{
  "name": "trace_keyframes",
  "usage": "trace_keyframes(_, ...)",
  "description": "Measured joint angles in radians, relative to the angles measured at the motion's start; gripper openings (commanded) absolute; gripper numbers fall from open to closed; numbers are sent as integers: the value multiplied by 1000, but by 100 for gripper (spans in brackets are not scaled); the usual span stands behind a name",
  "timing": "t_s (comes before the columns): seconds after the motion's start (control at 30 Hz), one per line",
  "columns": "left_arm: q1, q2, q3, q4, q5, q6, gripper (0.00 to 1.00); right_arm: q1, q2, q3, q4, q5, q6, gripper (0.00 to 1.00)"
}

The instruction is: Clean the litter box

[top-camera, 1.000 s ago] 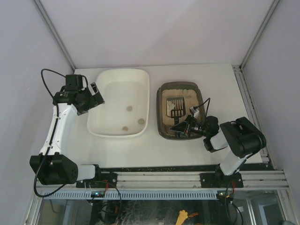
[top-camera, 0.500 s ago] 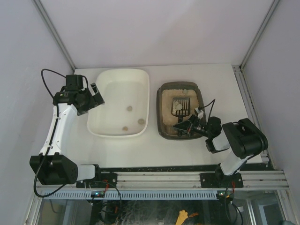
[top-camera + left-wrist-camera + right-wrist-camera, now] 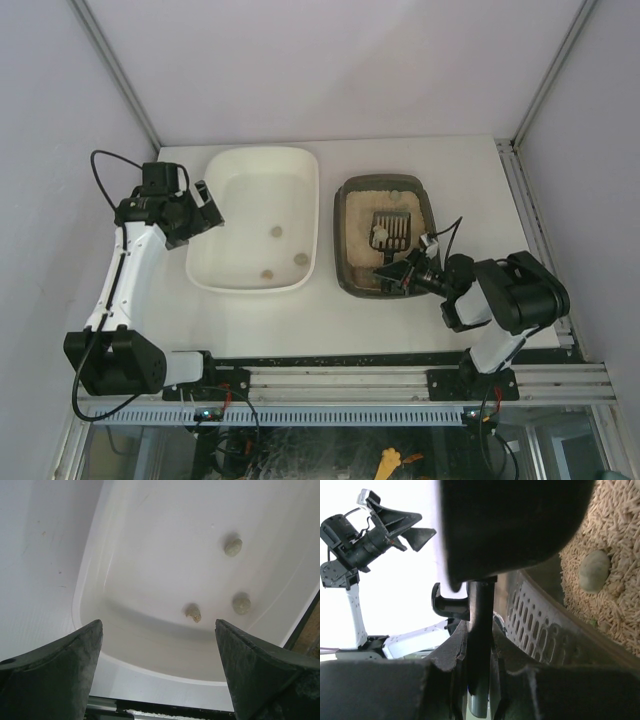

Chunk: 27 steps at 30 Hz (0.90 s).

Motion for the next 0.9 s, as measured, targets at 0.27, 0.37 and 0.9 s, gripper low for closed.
trace_keyframes(0.27, 0, 0, 0, 0, 4, 0, 97, 10, -49, 27, -24, -2, 23, 0)
trace_keyframes(0.37, 0, 0, -2, 3, 4, 0, 97, -2, -48, 39, -20, 4, 34, 0)
trace_keyframes(0.9, 0, 0, -2, 8, 14, 0, 97, 54, -123, 69, -116, 8, 43, 0)
